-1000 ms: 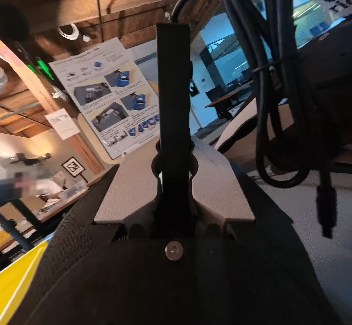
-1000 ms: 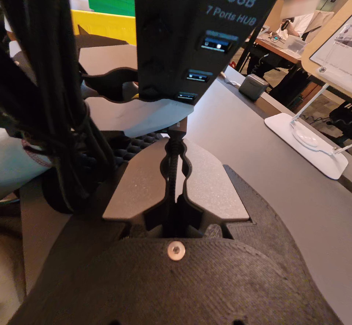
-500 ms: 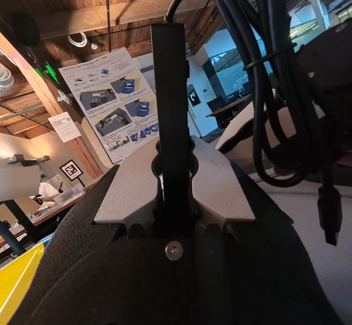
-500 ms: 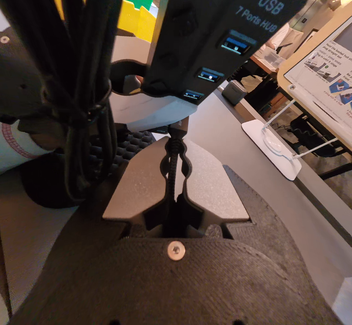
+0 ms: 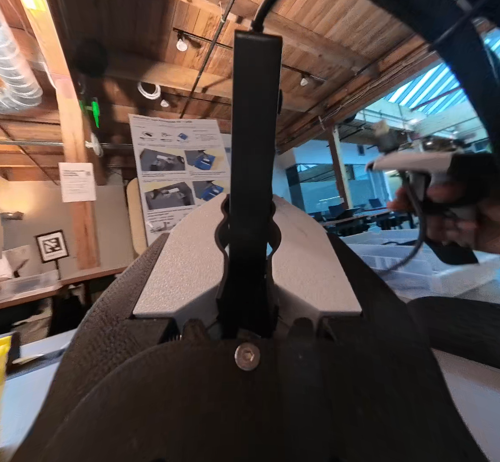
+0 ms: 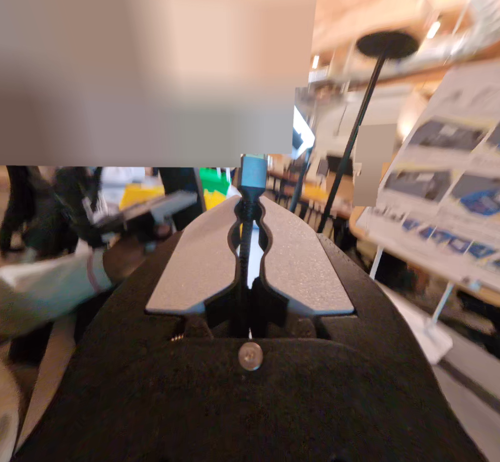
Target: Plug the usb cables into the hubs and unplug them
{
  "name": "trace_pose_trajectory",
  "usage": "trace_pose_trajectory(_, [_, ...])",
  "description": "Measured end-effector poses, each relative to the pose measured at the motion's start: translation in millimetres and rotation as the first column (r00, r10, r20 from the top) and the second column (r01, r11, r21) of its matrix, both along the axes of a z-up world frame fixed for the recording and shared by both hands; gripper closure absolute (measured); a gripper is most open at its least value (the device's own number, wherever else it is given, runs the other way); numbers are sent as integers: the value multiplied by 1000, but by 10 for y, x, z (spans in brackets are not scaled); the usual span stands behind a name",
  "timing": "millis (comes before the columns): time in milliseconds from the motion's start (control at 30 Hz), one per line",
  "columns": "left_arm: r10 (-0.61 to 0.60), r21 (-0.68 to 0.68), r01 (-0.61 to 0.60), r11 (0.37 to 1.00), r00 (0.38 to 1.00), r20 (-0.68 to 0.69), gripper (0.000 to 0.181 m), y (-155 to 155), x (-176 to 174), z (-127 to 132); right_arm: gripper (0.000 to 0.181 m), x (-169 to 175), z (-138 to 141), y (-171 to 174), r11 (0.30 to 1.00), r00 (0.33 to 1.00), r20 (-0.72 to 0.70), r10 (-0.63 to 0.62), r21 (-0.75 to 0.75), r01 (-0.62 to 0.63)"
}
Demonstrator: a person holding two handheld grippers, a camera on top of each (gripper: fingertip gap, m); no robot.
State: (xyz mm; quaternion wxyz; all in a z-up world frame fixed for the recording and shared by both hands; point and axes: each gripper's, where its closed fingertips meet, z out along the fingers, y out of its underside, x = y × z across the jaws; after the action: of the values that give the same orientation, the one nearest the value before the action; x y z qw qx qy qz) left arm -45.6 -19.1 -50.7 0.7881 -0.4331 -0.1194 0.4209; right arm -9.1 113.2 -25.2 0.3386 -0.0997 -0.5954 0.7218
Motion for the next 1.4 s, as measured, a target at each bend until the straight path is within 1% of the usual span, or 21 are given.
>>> trace_pose_trajectory(67, [-19,-9,19,1000,1000,15,157,23,-3,-18,174,195,430,382,981,993,-116,32,-187,-54])
trace_pose_trajectory(133, [-5,-9,5,1000,1000,7,157,4,-5,-16,173,382,782,838,935,977,-210,24,-341,-96])
trace_pose_trajectory(200, [-2,7,2,1000,1000,14,157,-26,-19,-11,173,508,990,1276,896,963,-268,-32,-434,-91])
trace_pose_trajectory(267, [-17,19,17,1000,999,27,156,-34,-30,-15,173,525,1034,1620,890,954,-270,-130,-456,-8])
trace_pose_trajectory(367, [-11,14,10,1000,999,45,156,-28,-62,-38,174,388,877,1993,890,927,-209,-311,-407,206])
trace_pose_trajectory(433, [-7,10,7,1000,999,48,156,-23,-69,-45,173,207,642,2215,857,867,-165,-471,-321,404])
trace_pose_trajectory(533, [-1,3,1,1000,999,50,156,-14,-82,-57,173,-72,200,2490,742,735,-107,-670,-149,654])
trace_pose_trajectory(600, [1,-6,-1,1000,998,58,156,-2,-97,-73,173,-256,-111,2618,647,645,-72,-761,-18,762])
trace_pose_trajectory(633, [2,-8,-2,1000,998,61,156,2,-103,-78,173,-350,-273,2651,613,616,-51,-786,60,788])
trace_pose_trajectory(700, [7,-15,-6,1000,998,62,156,9,-109,-87,173,-530,-596,2683,569,579,18,-815,213,794])
trace_pose_trajectory(733, [10,-17,-9,1000,998,63,156,10,-113,-90,173,-608,-748,2687,564,568,72,-820,277,778])
trace_pose_trajectory(800, [11,-23,-9,1000,998,68,156,19,-121,-98,167,-728,-996,2647,593,567,188,-802,362,719])
trace_pose_trajectory(867, [10,-26,-8,1000,998,69,156,24,-122,-102,149,-798,-1178,2615,629,554,299,-777,407,662])
trace_pose_trajectory(933, [9,-23,-8,1000,998,67,156,20,-118,-97,136,-816,-1288,2596,650,530,377,-760,437,621])
trace_pose_trajectory(1033, [-1,-15,2,1000,997,79,156,17,-128,-101,127,-787,-1249,2579,650,537,366,-760,440,620])
trace_pose_trajectory(1167, [-10,-2,10,1000,996,88,156,3,-133,-98,124,-680,-1021,2685,600,538,268,-799,408,688])
trace_pose_trajectory(1200, [-11,0,11,1000,996,88,156,0,-132,-96,126,-649,-958,2738,579,530,237,-814,393,714])
trace_pose_trajectory(1267, [-16,0,16,1000,996,91,156,6,-132,-98,144,-592,-869,2831,546,512,192,-837,361,756])
trace_pose_trajectory(1300, [-18,-3,18,1000,995,94,156,12,-133,-102,150,-578,-862,2848,542,511,186,-839,355,761])
trace_pose_trajectory(1333, [-18,-5,18,1000,995,95,156,16,-134,-105,151,-579,-892,2838,550,516,195,-834,365,751])
trace_pose_trajectory(1400, [-15,-10,16,1000,996,92,156,22,-131,-106,154,-606,-1030,2770,571,525,232,-819,429,700])
